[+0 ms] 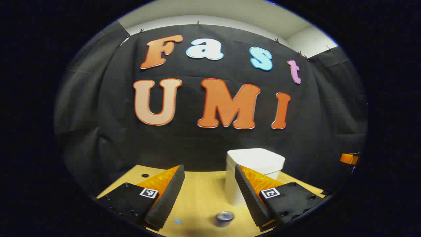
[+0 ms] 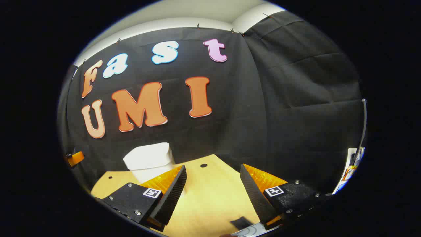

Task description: Press the lid of the desktop garbage bin to open it, pick up the crumpled paper on the desktop and throw it into the bin, then pick up the pop can on the desktop and drop it into the bin, and finally close the garbage bin lid.

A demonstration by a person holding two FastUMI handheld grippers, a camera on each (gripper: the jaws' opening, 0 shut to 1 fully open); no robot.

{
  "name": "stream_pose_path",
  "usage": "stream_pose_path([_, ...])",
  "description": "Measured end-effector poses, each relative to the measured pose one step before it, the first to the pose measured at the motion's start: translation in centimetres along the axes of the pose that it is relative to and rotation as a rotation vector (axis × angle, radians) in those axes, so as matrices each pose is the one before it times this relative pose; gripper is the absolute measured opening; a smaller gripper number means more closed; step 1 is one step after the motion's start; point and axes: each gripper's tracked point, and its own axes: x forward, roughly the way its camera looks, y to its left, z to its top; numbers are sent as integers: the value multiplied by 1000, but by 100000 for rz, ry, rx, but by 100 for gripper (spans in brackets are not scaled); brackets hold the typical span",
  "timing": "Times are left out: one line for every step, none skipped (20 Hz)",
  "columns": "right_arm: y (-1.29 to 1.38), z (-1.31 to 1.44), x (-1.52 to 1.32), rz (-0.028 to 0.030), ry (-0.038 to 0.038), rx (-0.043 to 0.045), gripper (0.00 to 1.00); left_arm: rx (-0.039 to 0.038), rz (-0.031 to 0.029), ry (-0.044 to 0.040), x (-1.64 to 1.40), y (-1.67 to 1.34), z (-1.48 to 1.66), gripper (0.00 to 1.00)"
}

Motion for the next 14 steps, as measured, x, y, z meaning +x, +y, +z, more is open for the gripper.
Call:
stream_pose_path([2178,-503,-313,255,726,782,99,-644,3158,173,-487,3277,-36,97])
stream_pose_path([2238,-172,-15,720,290,670,99,-1777,2066,902,-427,2353,-183,97])
stream_pose_path([2235,222,61,2214,345,186,99,-1405,1930,1066,-57,2189,-85,95])
stream_pose_path([2100,73,194,2960,828,-1350,99,-611,3236,-1139,-191,2071,440,98])
stream_pose_path([1573,333,273,2076,746,-3524,99,-1034,3552,-1717,222,1755,689,98])
stream_pose_path([1269,717,282,1418,-1045,-4206,99,-1599,426,-1268,89,571,698,98])
stream_pose_path([1032,737,188,1799,-771,-4243,99,-1928,-879,-1715,-213,537,323,98])
stream_pose_path([1016,112,87,2202,214,-3743,99,-1545,188,-2301,-267,503,596,98])
stream_pose_path([807,5,537,1305,43,-2314,99,-799,855,-1517,166,596,417,100])
stream_pose_path([588,181,419,313,-744,-382,99,15,812,-34,35,486,31,95])
stream_pose_path([445,-248,100,1585,215,668,99,1127,1379,1412,212,492,-410,100])
stream_pose_path([930,-738,337,2830,2451,210,99,2201,2042,1465,82,501,-273,100])
stream_pose_path([842,-992,366,2885,2955,-441,99,1893,1525,-388,56,486,118,98])
stream_pose_path([444,-336,556,1168,835,-154,99,421,223,-1304,-17,89,110,100])
